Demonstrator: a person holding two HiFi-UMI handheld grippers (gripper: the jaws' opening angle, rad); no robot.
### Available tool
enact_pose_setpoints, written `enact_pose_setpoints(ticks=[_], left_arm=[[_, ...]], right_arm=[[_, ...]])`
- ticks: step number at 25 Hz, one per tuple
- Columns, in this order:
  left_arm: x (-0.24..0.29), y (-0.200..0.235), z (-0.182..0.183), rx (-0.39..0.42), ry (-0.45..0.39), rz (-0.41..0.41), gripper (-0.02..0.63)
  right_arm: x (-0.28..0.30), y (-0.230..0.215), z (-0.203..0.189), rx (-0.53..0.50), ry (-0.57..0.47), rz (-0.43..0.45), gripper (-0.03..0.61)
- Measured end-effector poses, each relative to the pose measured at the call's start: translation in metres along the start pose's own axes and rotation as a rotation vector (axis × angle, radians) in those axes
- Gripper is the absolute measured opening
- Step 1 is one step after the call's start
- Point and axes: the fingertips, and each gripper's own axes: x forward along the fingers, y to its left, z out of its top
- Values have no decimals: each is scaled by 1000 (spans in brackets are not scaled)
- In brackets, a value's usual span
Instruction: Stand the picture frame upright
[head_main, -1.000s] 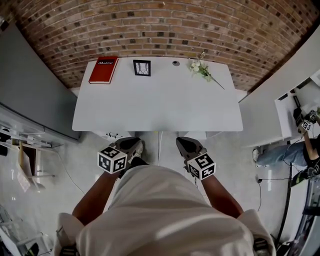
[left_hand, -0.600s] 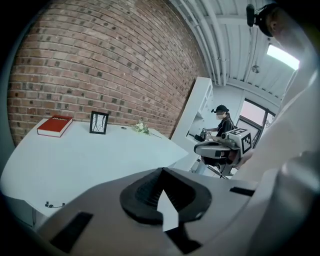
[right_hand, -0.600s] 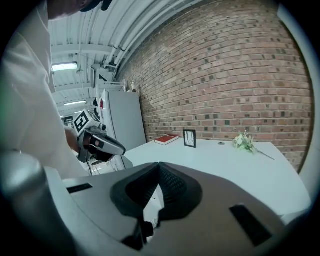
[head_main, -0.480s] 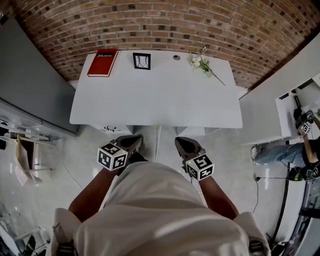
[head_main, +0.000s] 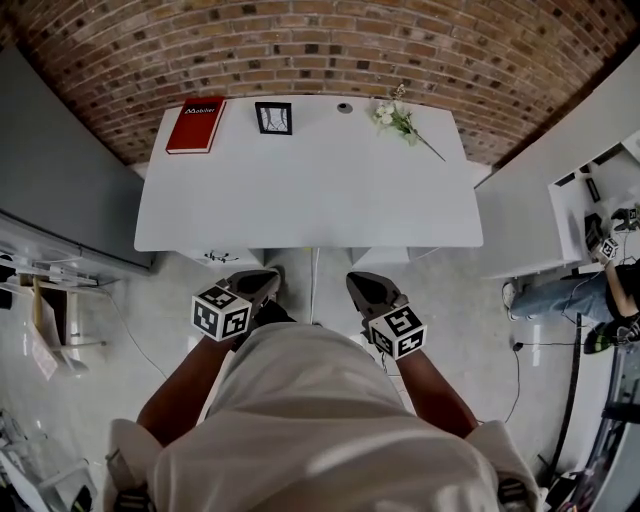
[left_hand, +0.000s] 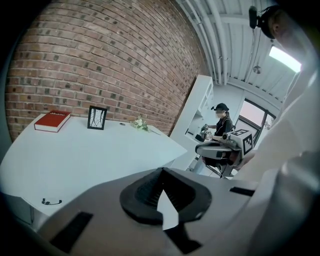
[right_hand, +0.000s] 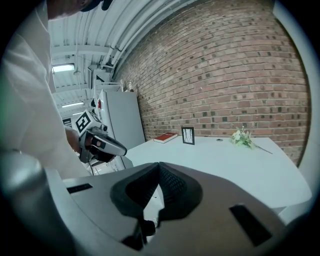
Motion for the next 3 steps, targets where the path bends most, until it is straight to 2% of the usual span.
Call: enact_pose_setpoints(ticks=[3], left_arm=[[4, 2, 1, -2, 2, 0, -5]], right_arm=[[1, -4, -3, -6, -6, -2, 5]])
